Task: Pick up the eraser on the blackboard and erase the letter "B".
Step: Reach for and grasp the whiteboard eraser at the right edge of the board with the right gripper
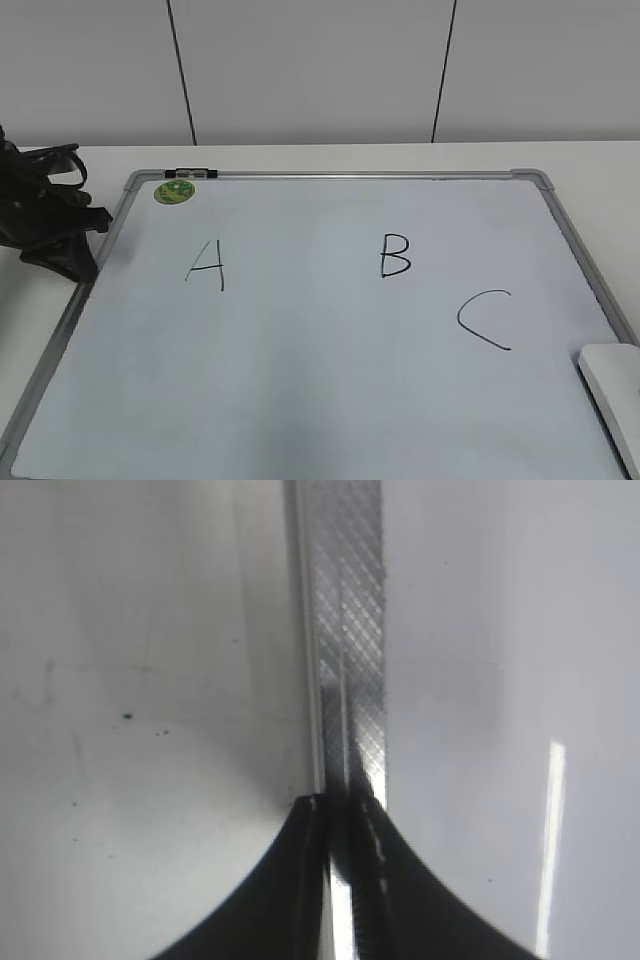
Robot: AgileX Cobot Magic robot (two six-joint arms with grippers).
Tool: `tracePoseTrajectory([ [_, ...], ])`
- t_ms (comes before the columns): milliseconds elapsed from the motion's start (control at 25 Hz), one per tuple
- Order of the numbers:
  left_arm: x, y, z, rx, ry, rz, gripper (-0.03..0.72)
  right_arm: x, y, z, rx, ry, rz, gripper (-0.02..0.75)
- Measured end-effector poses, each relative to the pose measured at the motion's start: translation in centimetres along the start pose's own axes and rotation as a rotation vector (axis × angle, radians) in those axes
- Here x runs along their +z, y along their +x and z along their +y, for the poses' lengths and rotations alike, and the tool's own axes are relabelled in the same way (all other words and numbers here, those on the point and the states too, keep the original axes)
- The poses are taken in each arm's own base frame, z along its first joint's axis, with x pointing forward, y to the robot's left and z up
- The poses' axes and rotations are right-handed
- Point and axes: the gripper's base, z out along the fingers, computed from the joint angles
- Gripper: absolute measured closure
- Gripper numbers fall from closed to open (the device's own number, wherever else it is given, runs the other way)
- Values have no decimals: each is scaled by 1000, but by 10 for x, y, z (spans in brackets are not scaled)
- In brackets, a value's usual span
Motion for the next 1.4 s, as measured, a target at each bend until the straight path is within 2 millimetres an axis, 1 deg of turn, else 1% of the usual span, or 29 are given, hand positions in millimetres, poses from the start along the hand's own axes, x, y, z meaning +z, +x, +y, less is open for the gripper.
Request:
tracePoseTrajectory([
  [160, 0, 0, 0, -2, 0, 2, 657, 31, -10, 1, 20, -43, 149, 151],
  [320, 0, 0, 0, -2, 0, 2, 657, 57, -15, 3, 37, -79, 266, 151],
  [560, 0, 0, 0, -3, 2, 2, 657, 97, -20, 7, 41, -152, 390, 134],
  [720, 0, 0, 0, -3, 2, 2, 657, 120, -20, 7, 37, -161, 457, 115],
  [1160, 0, 0, 0, -3, 2, 3, 657, 169, -15, 6, 31, -161, 552, 109],
  [1400, 0, 0, 0, -3, 2, 3, 657, 187, -10, 5, 30, -160, 583, 108],
])
